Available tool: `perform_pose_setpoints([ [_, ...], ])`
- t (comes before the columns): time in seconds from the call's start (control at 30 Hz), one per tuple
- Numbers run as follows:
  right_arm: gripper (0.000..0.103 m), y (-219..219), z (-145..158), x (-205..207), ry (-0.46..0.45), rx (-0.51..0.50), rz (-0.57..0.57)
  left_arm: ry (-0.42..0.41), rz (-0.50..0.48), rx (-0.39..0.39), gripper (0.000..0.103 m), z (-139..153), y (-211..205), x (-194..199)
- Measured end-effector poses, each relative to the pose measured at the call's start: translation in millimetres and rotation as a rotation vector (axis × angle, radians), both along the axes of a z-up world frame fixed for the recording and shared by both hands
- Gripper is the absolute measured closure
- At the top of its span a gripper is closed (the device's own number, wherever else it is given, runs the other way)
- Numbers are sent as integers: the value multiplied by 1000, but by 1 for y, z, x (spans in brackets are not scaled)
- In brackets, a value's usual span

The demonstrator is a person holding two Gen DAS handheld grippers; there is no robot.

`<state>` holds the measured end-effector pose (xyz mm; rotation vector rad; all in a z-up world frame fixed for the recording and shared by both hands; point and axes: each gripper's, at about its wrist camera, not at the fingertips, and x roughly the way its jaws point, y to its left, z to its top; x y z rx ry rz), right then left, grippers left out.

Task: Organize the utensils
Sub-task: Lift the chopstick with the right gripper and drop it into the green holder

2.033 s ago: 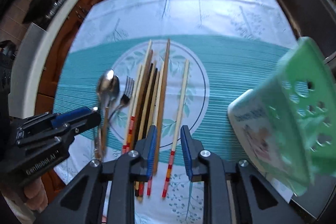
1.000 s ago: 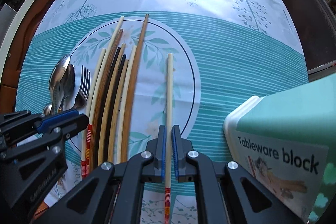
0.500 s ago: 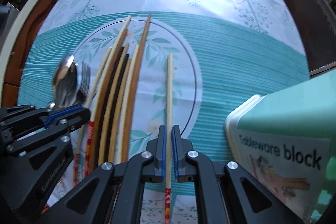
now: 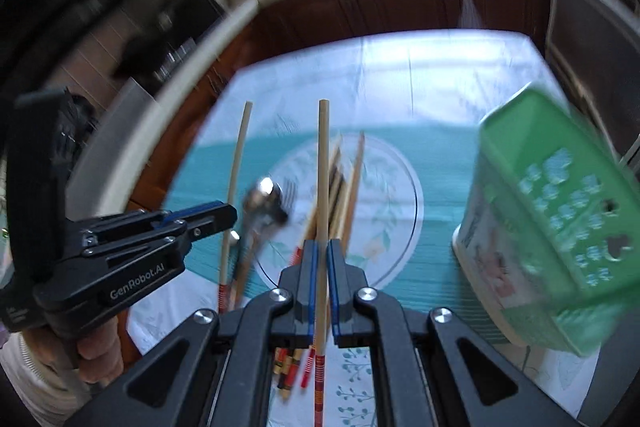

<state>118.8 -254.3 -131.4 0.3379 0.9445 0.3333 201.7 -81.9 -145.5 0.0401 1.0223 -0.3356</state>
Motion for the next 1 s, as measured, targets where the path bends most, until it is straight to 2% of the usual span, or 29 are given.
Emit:
perform_pose_setpoints([
  [0.2, 98, -26, 51, -25, -248, -10, -109, -208, -29, -79, 100, 76, -16, -20],
  [0.37, 98, -65, 88, -37, -470, -12, -279, -385, -67, -169, 100, 144, -47, -29],
  [0.43, 98, -81, 99, -35, -530, -5, -338, -438, -74, -186, 100, 167, -66, -34],
  [0.53, 98, -98, 106, -35, -589, -28, -406, -499, -72, -209, 100, 185, -89, -34],
  [0.67, 98, -111, 103, -22, -613, -82, -454, -506, -75, -248, 100, 191, -121, -23],
  [0.77, 98, -113, 97, -19, -616, -116, -460, -532, -83, -254, 100, 183, -139, -16],
  [1.0, 98, -117, 75, -20, -609, -141, -468, -508, -103, -238, 100, 138, -170, 13],
])
